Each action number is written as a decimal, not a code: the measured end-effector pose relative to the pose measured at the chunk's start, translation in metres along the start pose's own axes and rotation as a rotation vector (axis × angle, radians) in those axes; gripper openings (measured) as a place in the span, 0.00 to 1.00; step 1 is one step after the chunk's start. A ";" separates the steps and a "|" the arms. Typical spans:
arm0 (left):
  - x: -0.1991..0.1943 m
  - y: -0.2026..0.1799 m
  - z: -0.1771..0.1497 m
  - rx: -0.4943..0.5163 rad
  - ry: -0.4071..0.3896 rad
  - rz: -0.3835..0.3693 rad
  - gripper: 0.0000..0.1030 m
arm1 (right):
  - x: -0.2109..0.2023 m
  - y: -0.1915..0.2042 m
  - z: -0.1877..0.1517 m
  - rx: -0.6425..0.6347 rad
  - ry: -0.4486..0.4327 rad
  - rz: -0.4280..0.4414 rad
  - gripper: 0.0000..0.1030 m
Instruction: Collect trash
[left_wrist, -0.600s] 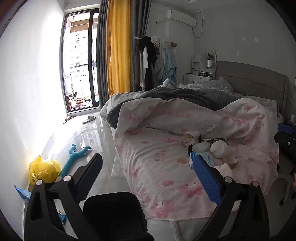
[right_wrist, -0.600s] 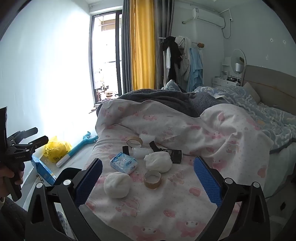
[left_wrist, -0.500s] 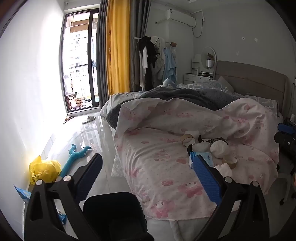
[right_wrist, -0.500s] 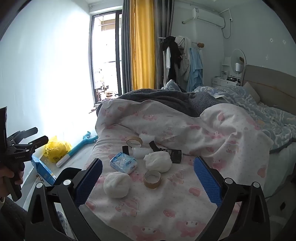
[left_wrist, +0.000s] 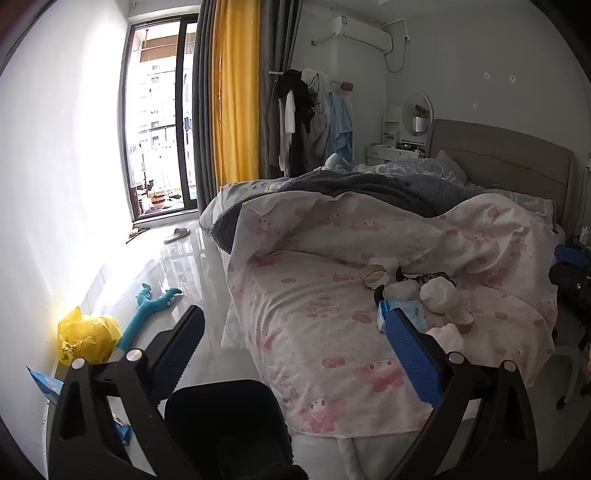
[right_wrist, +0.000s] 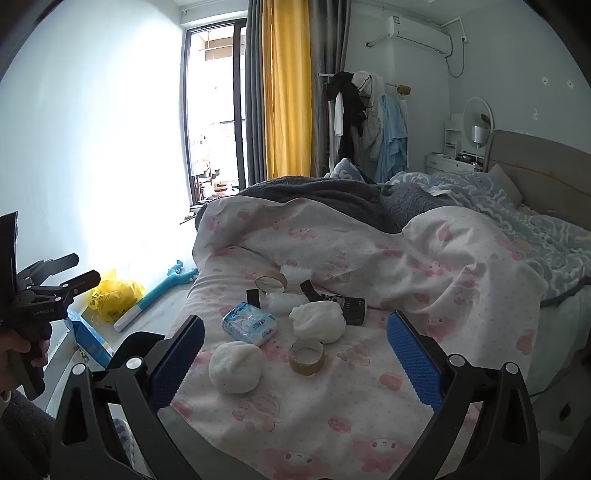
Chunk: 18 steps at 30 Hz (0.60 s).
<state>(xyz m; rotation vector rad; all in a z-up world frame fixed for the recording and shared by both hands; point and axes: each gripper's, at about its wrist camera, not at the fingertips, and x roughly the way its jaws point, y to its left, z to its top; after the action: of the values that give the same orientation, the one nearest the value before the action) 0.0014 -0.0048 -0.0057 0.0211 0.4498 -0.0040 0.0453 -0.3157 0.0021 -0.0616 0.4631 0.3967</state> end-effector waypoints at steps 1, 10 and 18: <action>0.000 0.000 0.000 0.001 0.001 -0.001 0.97 | 0.000 0.000 0.000 0.000 0.000 0.000 0.97; 0.000 0.000 0.000 -0.002 0.003 -0.004 0.97 | 0.003 0.002 -0.001 -0.013 0.006 0.006 0.97; 0.000 -0.001 0.000 -0.005 0.004 -0.006 0.97 | 0.002 0.002 -0.001 -0.016 0.006 0.006 0.97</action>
<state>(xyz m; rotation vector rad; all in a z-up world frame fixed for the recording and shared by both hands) 0.0011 -0.0054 -0.0052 0.0149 0.4543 -0.0093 0.0459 -0.3131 -0.0001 -0.0768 0.4658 0.4065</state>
